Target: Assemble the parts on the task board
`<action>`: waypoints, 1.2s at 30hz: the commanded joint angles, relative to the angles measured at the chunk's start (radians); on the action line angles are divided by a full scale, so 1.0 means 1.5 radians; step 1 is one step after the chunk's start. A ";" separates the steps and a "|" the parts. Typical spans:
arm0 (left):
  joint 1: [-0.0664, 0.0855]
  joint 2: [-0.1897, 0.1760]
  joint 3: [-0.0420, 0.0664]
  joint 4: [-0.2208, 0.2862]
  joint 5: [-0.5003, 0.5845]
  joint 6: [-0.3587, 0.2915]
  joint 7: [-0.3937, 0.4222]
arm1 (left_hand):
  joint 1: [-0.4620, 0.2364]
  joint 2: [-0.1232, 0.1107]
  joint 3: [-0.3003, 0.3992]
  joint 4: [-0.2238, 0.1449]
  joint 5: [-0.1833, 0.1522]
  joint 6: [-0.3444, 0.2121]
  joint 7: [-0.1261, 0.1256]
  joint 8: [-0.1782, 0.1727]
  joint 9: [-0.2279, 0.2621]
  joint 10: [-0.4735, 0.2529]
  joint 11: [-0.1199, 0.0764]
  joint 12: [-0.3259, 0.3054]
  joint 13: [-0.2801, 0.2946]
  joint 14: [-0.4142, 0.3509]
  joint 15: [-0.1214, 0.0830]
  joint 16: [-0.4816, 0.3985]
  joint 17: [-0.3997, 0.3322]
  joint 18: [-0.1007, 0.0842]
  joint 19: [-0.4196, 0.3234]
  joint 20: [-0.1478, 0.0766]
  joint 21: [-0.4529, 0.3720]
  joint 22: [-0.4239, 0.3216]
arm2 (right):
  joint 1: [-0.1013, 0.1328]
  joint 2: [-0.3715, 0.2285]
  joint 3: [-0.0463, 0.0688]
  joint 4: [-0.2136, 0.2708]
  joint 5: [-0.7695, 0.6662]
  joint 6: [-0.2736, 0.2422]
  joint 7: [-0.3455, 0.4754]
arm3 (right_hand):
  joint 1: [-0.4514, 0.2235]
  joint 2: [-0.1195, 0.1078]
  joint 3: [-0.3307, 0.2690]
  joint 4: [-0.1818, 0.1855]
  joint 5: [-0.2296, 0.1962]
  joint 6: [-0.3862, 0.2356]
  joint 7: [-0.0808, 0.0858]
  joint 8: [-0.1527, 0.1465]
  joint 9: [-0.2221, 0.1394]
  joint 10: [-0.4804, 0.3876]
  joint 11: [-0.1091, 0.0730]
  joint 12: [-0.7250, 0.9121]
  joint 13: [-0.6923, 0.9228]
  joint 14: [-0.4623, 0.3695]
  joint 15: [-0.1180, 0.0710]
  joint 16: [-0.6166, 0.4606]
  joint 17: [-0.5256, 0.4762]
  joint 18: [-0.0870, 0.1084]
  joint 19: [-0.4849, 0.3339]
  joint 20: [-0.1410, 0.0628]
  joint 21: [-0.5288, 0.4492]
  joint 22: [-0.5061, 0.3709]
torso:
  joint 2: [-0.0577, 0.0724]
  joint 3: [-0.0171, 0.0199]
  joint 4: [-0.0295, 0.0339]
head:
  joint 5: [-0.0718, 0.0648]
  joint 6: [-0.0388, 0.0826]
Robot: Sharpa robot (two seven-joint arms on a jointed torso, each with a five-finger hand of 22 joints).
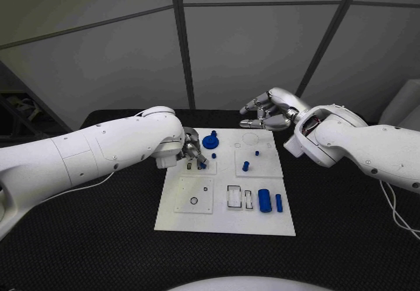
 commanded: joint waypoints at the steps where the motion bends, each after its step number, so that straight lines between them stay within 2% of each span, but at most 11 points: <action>1: -0.002 -0.003 -0.001 0.002 0.000 0.006 0.006 | 0.005 -0.013 0.042 -0.010 0.031 0.004 0.002 -0.002 0.005 0.003 -0.002 -0.005 0.061 0.060 -0.004 0.003 0.141 -0.007 0.001 -0.003 0.003 0.048 | 0.002 0.000 0.001 0.000 -0.001 0.005 0.001 | 0.000 0.005 0.002 0.001 0.003 0.004 0.000 -0.003 0.001 -0.001 0.000 0.000 0.000 0.001 -0.002 -0.003 0.001 0.009 0.001 -0.002 -0.004 0.010 | 0.000 -0.0001 0.0003 | 0.001 0.000; 3: -0.002 -0.006 -0.001 0.005 0.009 -0.001 0.009 | -0.006 -0.048 0.128 0.002 0.059 0.006 0.009 -0.003 0.016 0.005 0.002 -0.008 0.062 0.060 -0.001 0.003 0.142 -0.006 0.002 -0.005 0.004 0.050 | 0.002 0.000 0.001 0.000 -0.001 0.006 0.001 | 0.000 0.005 0.002 0.001 0.003 0.004 0.000 -0.003 0.001 -0.001 0.000 0.000 0.000 0.001 -0.002 -0.003 0.001 0.009 0.001 -0.002 -0.004 0.010 | 0.000 -0.0001 0.0005 | 0.001 0.000; 4: -0.002 -0.008 -0.001 0.006 0.013 -0.006 0.011 | -0.002 -0.053 0.146 -0.001 0.059 0.006 0.005 -0.003 0.017 0.005 0.000 -0.007 0.063 0.060 -0.002 0.004 0.142 -0.007 0.002 -0.002 0.004 0.051 | 0.002 0.000 0.001 0.000 -0.001 0.006 0.001 | 0.000 0.005 0.002 0.001 0.003 0.004 0.000 -0.003 0.001 -0.001 0.000 0.000 0.000 0.001 -0.002 -0.003 0.001 0.009 0.001 -0.002 -0.004 0.010 | 0.000 0.0000 0.0008 | 0.001 0.000; 5: -0.002 -0.010 -0.001 0.008 0.015 -0.012 0.012 | -0.025 -0.090 0.236 0.011 0.046 0.010 0.019 -0.003 0.027 0.007 0.003 -0.007 0.065 0.061 -0.001 0.005 0.144 -0.007 0.002 -0.001 0.004 0.052 | 0.002 0.000 0.001 0.000 -0.001 0.006 0.001 | 0.000 0.005 0.002 0.001 0.003 0.004 0.000 -0.003 0.001 -0.001 0.000 0.000 0.000 0.001 -0.002 -0.003 0.001 0.009 0.001 -0.002 -0.004 0.010 | 0.000 0.0000 0.0010 | 0.001 -0.001; 6: -0.002 -0.011 -0.001 0.010 0.017 -0.016 0.014 | -0.023 -0.094 0.252 0.007 0.051 0.010 0.008 -0.003 0.029 0.009 0.002 -0.006 0.066 0.061 0.000 0.005 0.144 -0.007 0.002 0.001 0.004 0.052 | 0.002 0.000 0.001 0.000 -0.001 0.006 0.001 | 0.000 0.005 0.002 0.001 0.003 0.004 0.000 -0.003 0.001 -0.001 0.000 0.000 0.000 0.001 -0.002 -0.003 0.001 0.009 0.001 -0.002 -0.004 0.010 | 0.000 0.0001 0.0010 | 0.002 0.000; 7: -0.002 -0.014 -0.001 0.012 0.019 -0.022 0.016 | -0.051 -0.119 0.313 0.009 0.053 0.015 0.011 0.001 0.039 0.012 0.003 -0.005 0.068 0.061 0.001 0.006 0.145 -0.006 0.002 -0.002 0.003 0.053 | 0.002 -0.001 0.001 -0.001 -0.001 0.006 0.001 | 0.000 0.005 0.002 0.001 0.003 0.004 0.000 -0.003 0.001 -0.001 0.000 0.000 0.000 0.001 -0.002 -0.003 0.001 0.009 0.001 -0.002 -0.004 0.010 | 0.000 0.0001 0.0014 | 0.002 0.000; 10: -0.001 -0.023 -0.001 0.022 0.022 -0.040 0.020 | -0.072 -0.137 0.374 -0.008 0.053 0.016 0.007 0.004 0.053 0.015 0.000 -0.003 0.071 0.061 -0.001 0.007 0.146 -0.007 0.002 0.000 0.003 0.054 | 0.002 -0.001 0.001 -0.001 -0.001 0.006 0.001 | 0.000 0.006 0.002 0.002 0.004 0.004 0.000 -0.003 0.001 0.000 0.000 -0.001 0.000 0.001 -0.002 -0.003 0.001 0.009 0.001 -0.002 -0.004 0.010 | 0.000 0.0005 0.0014 | 0.002 -0.001; 17: -0.002 -0.049 -0.001 0.054 0.024 -0.088 0.032 | -0.121 -0.158 0.445 -0.046 0.068 0.024 0.004 0.011 0.077 0.021 -0.001 0.003 0.077 0.062 -0.003 0.011 0.150 -0.008 0.005 -0.001 0.005 0.060 | 0.002 -0.003 0.000 -0.002 -0.001 0.006 0.001 | -0.001 0.006 0.002 0.002 0.004 0.004 0.000 -0.003 0.001 0.000 0.000 0.000 0.000 0.001 -0.002 -0.003 0.001 0.009 0.001 -0.002 -0.004 0.010 | 0.000 0.0008 0.0017 | 0.006 -0.001; 24: -0.003 -0.066 -0.001 0.078 0.025 -0.122 0.038 | -0.144 -0.164 0.466 -0.066 0.089 0.030 0.001 0.015 0.087 0.023 -0.002 0.001 0.077 0.063 -0.005 0.013 0.152 -0.009 0.008 -0.002 0.007 0.065 | 0.001 -0.002 0.000 -0.004 -0.001 0.009 0.002 | -0.002 0.007 0.002 0.003 0.004 0.005 0.000 -0.003 0.001 0.000 0.000 0.000 0.000 0.002 -0.002 -0.003 0.001 0.009 0.002 -0.002 -0.004 0.011 | 0.000 0.0009 0.0004 | 0.010 0.000; 32: -0.010 -0.069 -0.002 0.079 0.004 -0.117 0.036 | -0.150 -0.168 0.472 -0.076 0.087 0.032 0.001 0.015 0.090 0.023 -0.003 -0.005 0.075 0.063 -0.006 0.014 0.153 -0.009 0.008 -0.003 0.008 0.066 | 0.001 -0.002 0.000 -0.005 -0.001 0.010 0.002 | -0.004 0.007 0.002 0.004 0.004 0.005 0.000 -0.003 0.002 0.000 0.000 0.000 0.000 0.002 -0.002 -0.004 0.001 0.009 0.002 -0.002 -0.004 0.011 | 0.001 -0.0005 -0.0019 | 0.011 -0.002; 36: -0.015 -0.067 -0.002 0.075 -0.008 -0.111 0.035 | -0.153 -0.169 0.473 -0.080 0.081 0.034 0.000 0.015 0.090 0.023 -0.004 -0.007 0.074 0.064 -0.006 0.014 0.153 -0.009 0.008 -0.003 0.007 0.066 | 0.001 -0.002 0.000 -0.005 -0.001 0.011 0.002 | -0.006 0.008 0.002 0.005 0.004 0.005 0.000 -0.003 0.002 0.001 0.000 0.000 0.000 0.003 -0.002 -0.004 0.002 0.009 0.002 -0.002 -0.004 0.010 | 0.001 -0.0005 -0.0010 | 0.010 -0.002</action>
